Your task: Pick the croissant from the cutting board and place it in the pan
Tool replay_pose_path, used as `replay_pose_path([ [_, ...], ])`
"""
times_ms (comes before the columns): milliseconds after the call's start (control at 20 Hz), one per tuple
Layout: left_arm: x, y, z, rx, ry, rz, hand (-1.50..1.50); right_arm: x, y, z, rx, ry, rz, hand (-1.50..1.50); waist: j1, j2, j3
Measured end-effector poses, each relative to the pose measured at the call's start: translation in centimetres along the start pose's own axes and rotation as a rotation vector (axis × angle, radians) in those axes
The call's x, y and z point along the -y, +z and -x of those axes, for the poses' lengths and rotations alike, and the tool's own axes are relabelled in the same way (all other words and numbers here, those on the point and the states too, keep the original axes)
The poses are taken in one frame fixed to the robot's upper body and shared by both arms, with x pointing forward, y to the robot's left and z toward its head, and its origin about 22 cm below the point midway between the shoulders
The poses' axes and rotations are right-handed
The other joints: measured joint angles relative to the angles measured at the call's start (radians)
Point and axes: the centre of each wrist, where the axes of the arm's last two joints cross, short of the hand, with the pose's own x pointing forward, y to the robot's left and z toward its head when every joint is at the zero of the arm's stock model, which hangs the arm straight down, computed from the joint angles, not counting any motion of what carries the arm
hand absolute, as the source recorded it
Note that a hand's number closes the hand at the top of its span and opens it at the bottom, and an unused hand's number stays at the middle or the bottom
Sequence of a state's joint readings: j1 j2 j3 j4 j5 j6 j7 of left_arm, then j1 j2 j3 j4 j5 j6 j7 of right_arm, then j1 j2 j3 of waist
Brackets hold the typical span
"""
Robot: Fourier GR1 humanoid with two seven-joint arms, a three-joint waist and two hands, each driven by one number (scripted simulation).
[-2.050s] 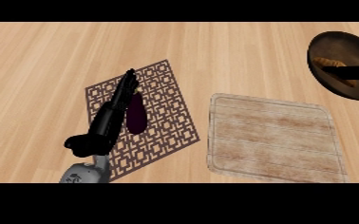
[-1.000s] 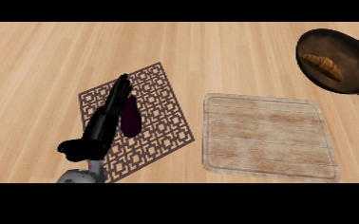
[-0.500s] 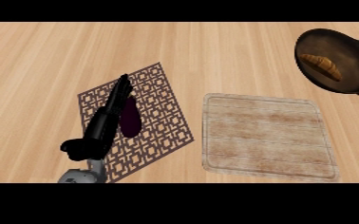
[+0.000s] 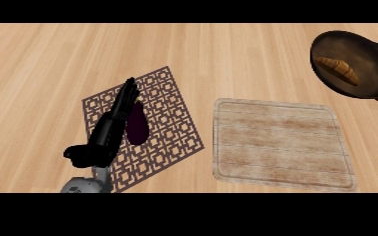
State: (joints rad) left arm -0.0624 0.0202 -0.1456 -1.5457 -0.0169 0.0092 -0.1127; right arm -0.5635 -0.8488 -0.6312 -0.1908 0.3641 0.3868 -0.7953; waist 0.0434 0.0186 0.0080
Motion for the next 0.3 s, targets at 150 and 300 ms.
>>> replay_pose_path([
  [150,-0.03,0.28,0.1,0.002,-0.003,-0.002,0.0,-0.02,0.33,0.28,0.004,0.019,-0.005,-1.5,-0.001,-0.001,0.0],
  [300,-0.44,0.11,-0.49,0.003,-0.001,-0.001,0.0,-0.54,0.19,0.45,0.024,0.045,0.009,-1.5,0.001,-0.001,0.0],
])
